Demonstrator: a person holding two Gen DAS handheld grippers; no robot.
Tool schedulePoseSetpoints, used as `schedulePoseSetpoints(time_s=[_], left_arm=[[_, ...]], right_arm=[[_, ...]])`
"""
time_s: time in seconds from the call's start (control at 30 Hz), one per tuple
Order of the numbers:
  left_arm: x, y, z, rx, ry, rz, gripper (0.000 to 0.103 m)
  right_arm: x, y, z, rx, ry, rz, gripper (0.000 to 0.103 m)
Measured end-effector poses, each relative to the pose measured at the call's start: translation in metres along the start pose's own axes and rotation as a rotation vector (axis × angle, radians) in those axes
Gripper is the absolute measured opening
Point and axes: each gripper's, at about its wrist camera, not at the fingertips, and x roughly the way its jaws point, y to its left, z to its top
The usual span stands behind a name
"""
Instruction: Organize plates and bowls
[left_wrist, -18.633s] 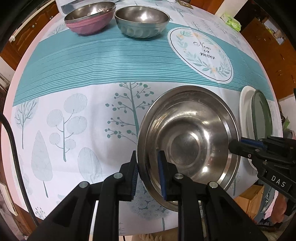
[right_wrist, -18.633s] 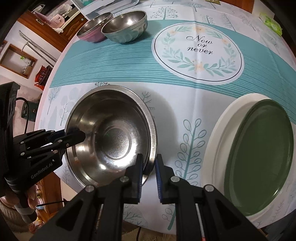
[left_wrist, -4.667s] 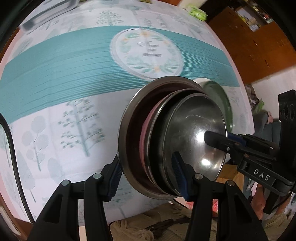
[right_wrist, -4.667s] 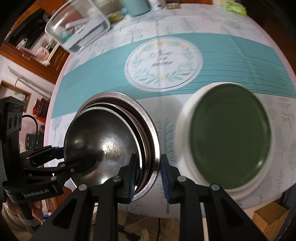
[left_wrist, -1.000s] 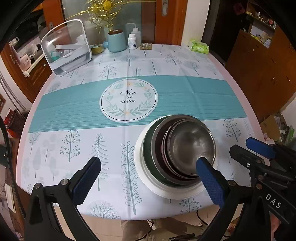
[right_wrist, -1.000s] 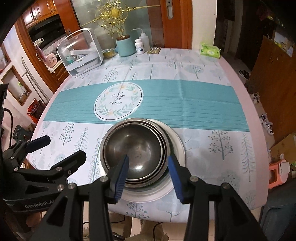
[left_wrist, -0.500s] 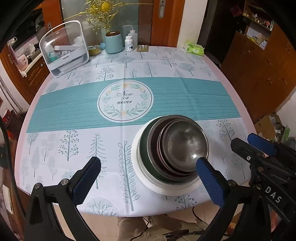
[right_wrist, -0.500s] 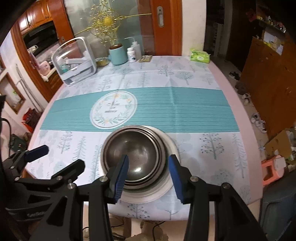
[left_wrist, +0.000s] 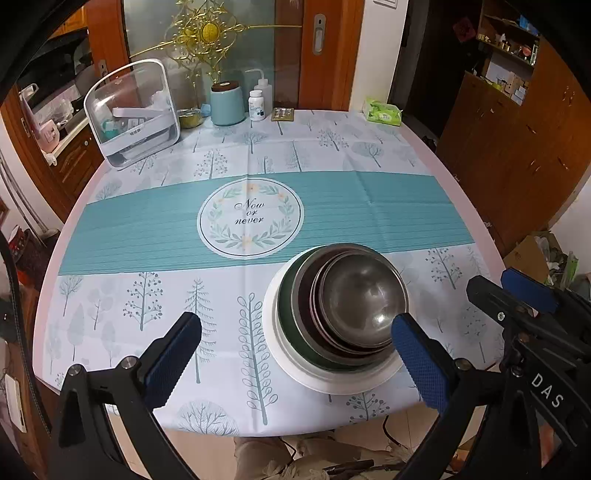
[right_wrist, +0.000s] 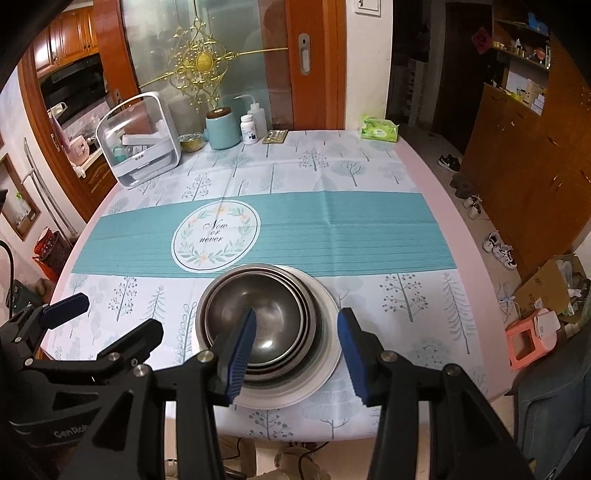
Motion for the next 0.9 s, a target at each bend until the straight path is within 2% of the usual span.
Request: schedulePoseSetpoints(time_s=[0.3,0.9], left_arm=[[-0.01,0.002,-0.002,-0.003,-0.03,0.019,0.102],[-0.011,0.004,-0.004,-0.016,-0.023,0.042,0.102]], right_arm=[[-0.013,0.004,0.0,-0.005,-0.03,-0.001,0.047],[-0.009,0.005,0.002,-0.008,-0.012,0.012,0.047]])
